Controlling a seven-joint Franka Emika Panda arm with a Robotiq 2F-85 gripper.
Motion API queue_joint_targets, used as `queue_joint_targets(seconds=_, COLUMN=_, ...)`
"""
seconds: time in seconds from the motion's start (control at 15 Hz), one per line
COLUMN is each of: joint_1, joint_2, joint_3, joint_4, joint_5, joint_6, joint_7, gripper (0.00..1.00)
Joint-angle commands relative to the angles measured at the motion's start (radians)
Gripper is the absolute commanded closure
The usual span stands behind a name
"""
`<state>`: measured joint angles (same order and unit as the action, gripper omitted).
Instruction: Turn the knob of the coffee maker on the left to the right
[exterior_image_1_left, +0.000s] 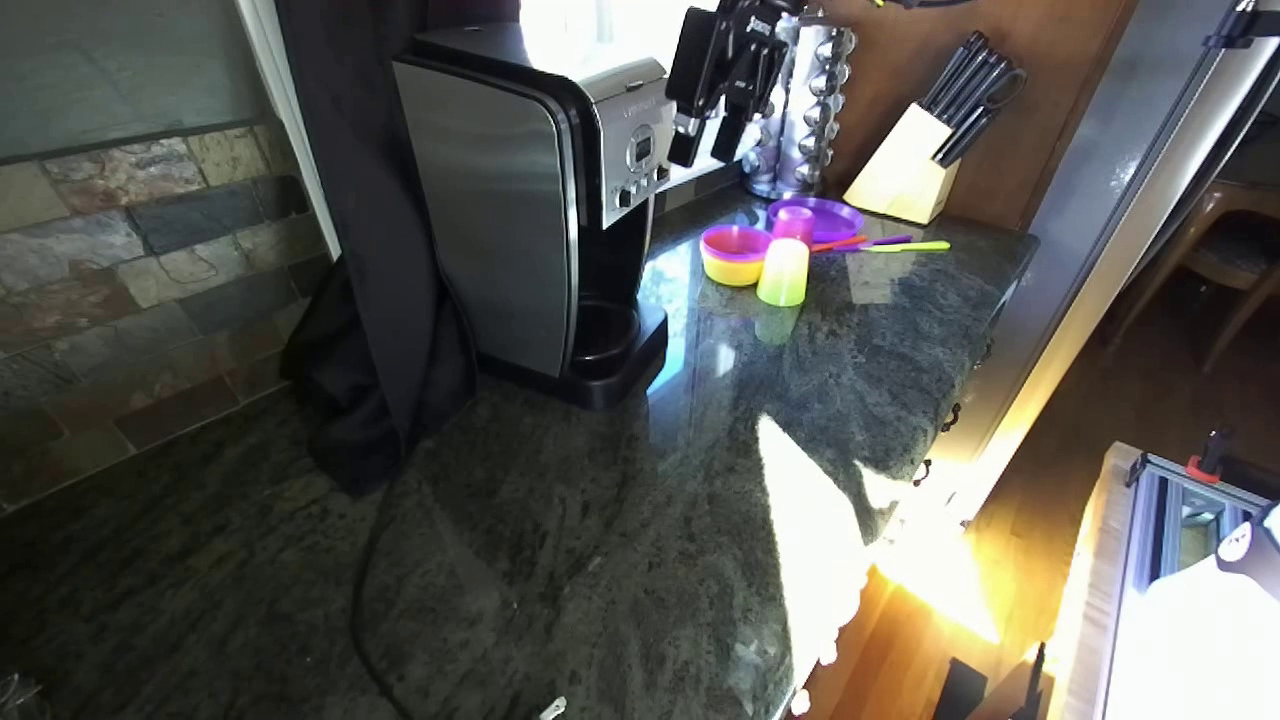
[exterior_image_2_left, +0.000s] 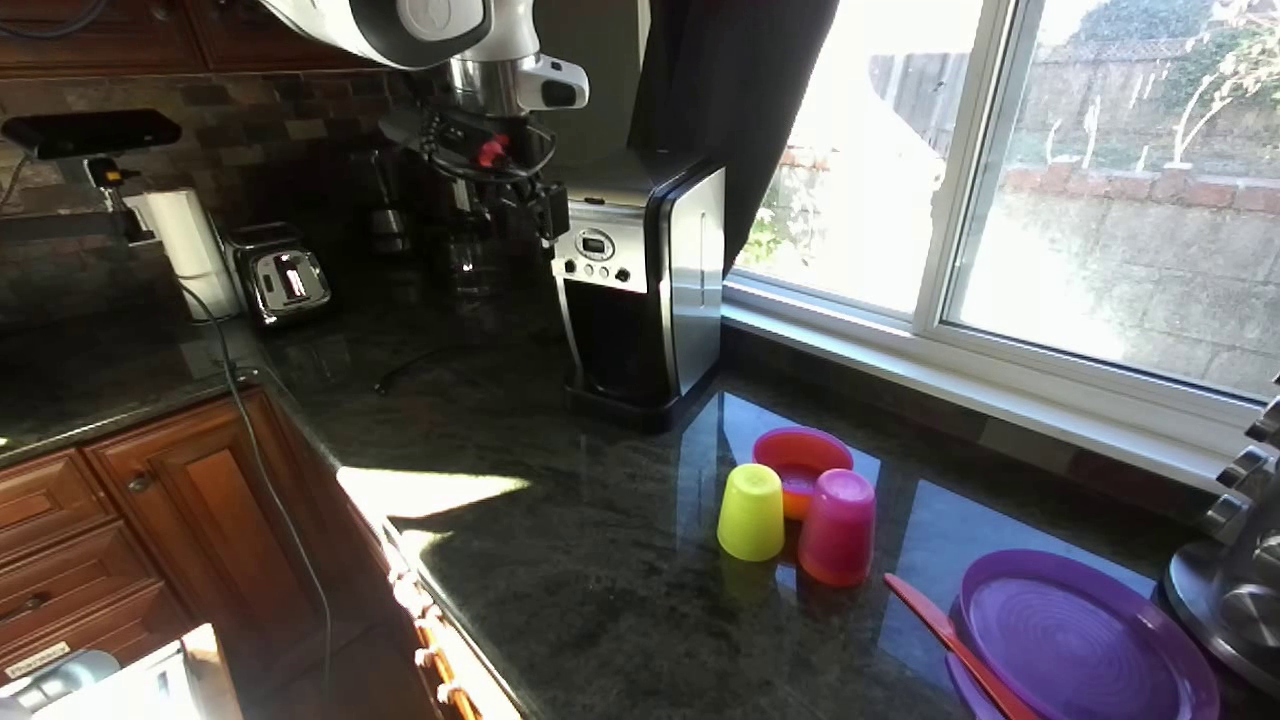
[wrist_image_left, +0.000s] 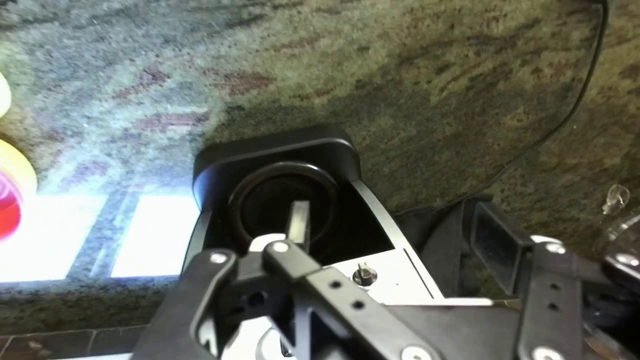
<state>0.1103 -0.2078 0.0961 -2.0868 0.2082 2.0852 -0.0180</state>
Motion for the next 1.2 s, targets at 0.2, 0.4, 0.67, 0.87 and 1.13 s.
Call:
queue_joint_targets(seconds=0.2, joint_1=-0.002, joint_2=-0.094, joint_3=0.039, joint_4=-0.035, joint_5=-0.182, joint_6=-0.063, joint_7=0.064, gripper=0.0)
queue_joint_targets(seconds=0.4, joint_1=-0.005, joint_2=-0.129, joint_3=0.058, joint_4=-0.062, joint_5=-0.255, joint_6=-0.033, joint_7=0.09, gripper=0.0)
queue_joint_targets(seconds=0.67, joint_1=-0.005, joint_2=-0.176, joint_3=0.082, joint_4=-0.095, joint_5=-0.327, joint_6=0.0, joint_7=0.143, gripper=0.0)
queue_joint_targets(seconds=0.87, joint_1=-0.003, joint_2=-0.205, joint_3=0.081, joint_4=-0.118, joint_5=-0.31, joint_6=0.018, joint_7=0.18, gripper=0.0)
queue_joint_targets(seconds=1.13, joint_1=-0.005, joint_2=-0.233, joint_3=0.081, joint_4=-0.147, joint_5=-0.299, joint_6=0.057, joint_7=0.213, gripper=0.0)
